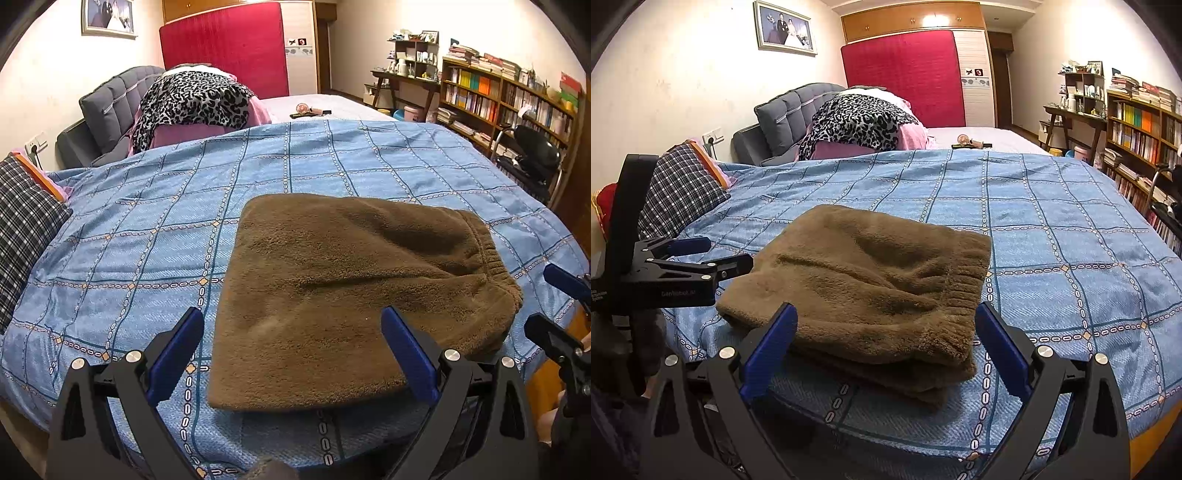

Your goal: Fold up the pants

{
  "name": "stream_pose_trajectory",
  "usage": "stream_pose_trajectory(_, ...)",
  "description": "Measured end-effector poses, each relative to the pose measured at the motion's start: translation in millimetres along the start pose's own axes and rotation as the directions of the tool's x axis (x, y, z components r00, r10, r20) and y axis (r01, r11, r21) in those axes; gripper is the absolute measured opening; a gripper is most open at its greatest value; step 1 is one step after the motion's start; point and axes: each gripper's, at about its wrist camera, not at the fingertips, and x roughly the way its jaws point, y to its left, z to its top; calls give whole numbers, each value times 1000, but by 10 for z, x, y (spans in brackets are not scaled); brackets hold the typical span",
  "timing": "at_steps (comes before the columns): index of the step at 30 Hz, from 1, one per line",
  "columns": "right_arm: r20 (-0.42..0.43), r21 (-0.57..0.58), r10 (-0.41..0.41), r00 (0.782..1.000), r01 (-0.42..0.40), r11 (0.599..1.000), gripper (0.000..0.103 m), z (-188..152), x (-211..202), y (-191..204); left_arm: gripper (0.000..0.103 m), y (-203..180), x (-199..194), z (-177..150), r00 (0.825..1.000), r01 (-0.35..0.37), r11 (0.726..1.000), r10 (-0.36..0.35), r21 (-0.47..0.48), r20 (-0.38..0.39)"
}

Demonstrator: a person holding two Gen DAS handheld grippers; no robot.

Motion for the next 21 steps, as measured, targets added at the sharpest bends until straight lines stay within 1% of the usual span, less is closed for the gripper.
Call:
stream_pose_trajectory(8, -11, -6, 4, 1000, -4, 1000, 98, 22, 60, 42, 96, -14, 72, 7, 1000, 21, 1000, -20, 3, -17)
stream_pose_trajectory(21, -34, 0, 5, 999, -5, 1000, 98, 30, 170, 47, 96, -11, 119, -5, 999, 32, 999, -32, 6, -22)
